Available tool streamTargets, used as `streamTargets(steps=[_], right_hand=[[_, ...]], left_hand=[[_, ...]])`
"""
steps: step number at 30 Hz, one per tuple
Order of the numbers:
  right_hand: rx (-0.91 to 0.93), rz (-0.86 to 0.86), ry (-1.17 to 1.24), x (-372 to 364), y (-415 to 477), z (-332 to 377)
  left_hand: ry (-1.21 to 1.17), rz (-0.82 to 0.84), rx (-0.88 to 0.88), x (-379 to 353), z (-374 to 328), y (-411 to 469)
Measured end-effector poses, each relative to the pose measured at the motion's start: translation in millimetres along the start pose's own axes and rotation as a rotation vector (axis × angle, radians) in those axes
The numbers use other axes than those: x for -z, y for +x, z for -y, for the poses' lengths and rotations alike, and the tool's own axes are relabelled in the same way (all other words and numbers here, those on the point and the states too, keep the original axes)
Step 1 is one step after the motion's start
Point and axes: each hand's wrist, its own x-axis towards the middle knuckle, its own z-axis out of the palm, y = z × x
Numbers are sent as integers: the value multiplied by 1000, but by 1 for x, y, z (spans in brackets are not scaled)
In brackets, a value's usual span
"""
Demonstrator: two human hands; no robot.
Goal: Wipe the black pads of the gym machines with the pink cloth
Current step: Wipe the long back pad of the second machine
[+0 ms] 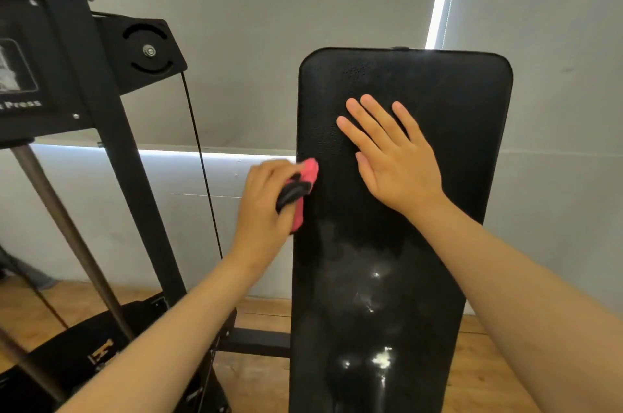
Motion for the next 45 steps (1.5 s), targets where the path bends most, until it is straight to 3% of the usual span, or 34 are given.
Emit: streamTargets(steps=[9,20,29,31,36,40,45], right_hand=[[0,-19,0,-1,0,1],[-6,-14,-15,-1,-1,2],[-6,-12,-4,-2,-2,0],[-6,-27,2,-2,-2,0],[-6,-37,15,-2,-2,1],[-7,-42,20,-3,-2,0],[-3,-40,13,-3,-2,1]], left_hand=[[71,-64,-66,-19,2,9],[100,108,-140,-24,9,-33],[176,533,-274,-30,24,-102],[139,474,-292,-24,15,-89],[84,71,-199,1,-14,-10],[173,157,-193,-17,-8,-4],[155,144,-180,-31,-5,-28]])
